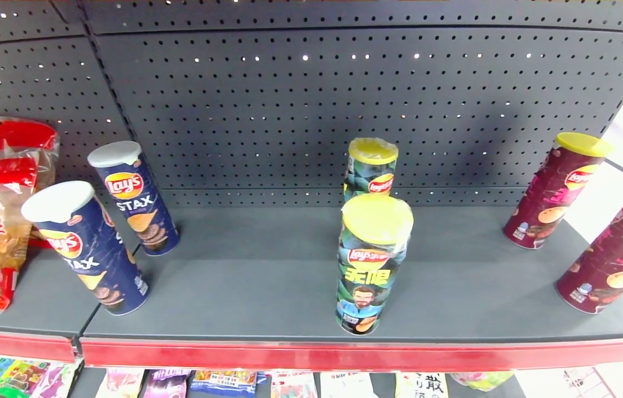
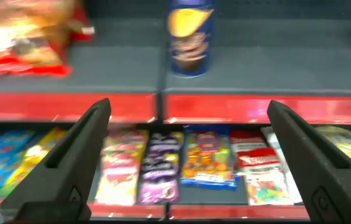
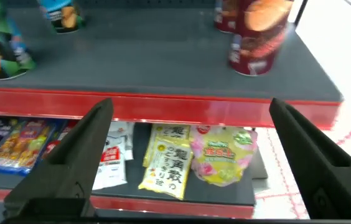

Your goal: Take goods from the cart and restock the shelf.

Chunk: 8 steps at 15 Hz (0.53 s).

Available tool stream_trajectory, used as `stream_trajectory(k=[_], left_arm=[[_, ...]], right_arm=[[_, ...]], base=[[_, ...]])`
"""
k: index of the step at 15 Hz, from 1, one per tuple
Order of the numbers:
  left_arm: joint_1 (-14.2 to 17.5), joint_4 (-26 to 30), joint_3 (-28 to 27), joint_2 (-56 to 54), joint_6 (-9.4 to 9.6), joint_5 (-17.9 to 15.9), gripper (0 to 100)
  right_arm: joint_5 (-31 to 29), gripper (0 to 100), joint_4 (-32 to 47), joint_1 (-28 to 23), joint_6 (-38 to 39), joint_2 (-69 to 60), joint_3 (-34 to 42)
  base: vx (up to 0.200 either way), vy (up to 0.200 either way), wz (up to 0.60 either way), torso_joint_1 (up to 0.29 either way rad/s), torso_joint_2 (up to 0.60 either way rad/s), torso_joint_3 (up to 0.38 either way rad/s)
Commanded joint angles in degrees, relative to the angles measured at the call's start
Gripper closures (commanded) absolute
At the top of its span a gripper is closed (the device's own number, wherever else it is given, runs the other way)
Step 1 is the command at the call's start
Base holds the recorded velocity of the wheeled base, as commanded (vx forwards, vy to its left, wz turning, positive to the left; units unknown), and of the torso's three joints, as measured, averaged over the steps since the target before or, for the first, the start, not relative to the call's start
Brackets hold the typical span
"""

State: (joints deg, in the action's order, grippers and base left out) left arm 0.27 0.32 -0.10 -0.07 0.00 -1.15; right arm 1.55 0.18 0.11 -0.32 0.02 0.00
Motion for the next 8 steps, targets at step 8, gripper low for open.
stream_trajectory(k=[8], left_arm=[[0.0,-0.1,0.0,0.1,0.00,0.1,0]], right_arm=[[-0.1,0,0.0,0.1,0.0,0.0,0.0]], base=[[0.000,0.000,0.00,0.000,0.00,0.000]])
